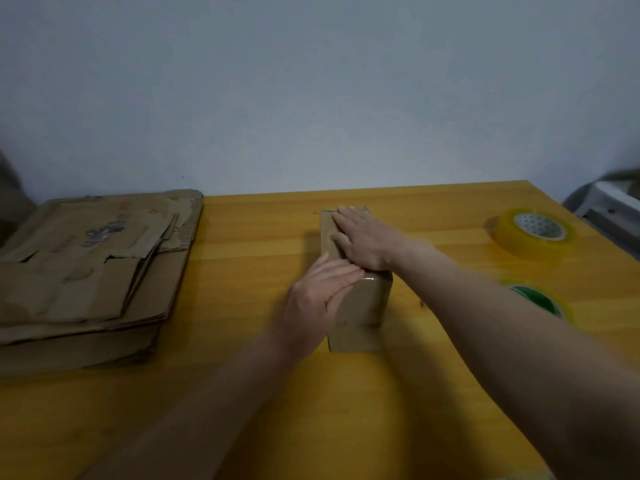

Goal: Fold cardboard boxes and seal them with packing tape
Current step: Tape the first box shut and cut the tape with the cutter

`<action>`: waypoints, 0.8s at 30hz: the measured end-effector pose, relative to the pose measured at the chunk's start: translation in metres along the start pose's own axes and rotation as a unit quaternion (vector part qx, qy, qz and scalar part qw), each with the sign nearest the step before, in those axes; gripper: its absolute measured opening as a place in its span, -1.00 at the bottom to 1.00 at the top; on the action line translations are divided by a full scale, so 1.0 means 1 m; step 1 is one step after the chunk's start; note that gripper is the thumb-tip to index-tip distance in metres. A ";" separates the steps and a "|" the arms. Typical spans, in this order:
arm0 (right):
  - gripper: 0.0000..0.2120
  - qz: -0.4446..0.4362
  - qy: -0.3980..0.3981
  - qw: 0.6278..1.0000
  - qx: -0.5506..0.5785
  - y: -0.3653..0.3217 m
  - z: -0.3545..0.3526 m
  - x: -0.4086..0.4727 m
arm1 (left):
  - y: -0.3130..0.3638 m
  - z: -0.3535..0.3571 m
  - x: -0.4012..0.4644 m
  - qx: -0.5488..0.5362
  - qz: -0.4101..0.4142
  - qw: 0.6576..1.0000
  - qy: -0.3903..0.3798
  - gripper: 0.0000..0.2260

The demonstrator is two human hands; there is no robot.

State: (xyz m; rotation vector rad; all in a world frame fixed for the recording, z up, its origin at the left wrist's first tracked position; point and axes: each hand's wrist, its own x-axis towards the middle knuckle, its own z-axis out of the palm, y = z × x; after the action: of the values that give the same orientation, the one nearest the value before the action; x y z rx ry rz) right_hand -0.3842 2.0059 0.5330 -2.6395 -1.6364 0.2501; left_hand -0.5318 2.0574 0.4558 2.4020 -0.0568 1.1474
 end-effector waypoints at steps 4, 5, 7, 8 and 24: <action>-0.52 -0.006 0.055 0.998 -0.015 0.004 -0.001 0.029 | -0.005 0.003 0.000 -0.009 0.006 1.000 0.017 -0.80; -0.56 -0.012 0.079 0.997 -0.007 0.007 -0.001 0.034 | -0.007 0.004 0.000 -0.012 0.009 1.000 0.019 -0.81; -0.61 -0.013 0.120 0.992 0.031 0.012 -0.001 0.042 | -0.011 0.005 -0.002 -0.014 0.016 0.999 0.023 -0.82; -0.62 -0.006 0.127 0.991 0.042 0.013 0.000 0.046 | -0.011 0.005 -0.002 -0.014 0.019 0.999 0.025 -0.81; -0.55 0.050 0.109 0.978 0.171 0.026 0.006 0.013 | 0.008 0.006 0.005 0.014 -0.054 0.998 0.022 -0.80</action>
State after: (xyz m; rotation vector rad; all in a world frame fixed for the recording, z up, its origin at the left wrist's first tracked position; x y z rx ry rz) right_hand -0.3563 2.0049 0.5223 -2.3945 -1.2670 0.2140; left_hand -0.5264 2.0485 0.4597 2.3714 0.1034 1.1575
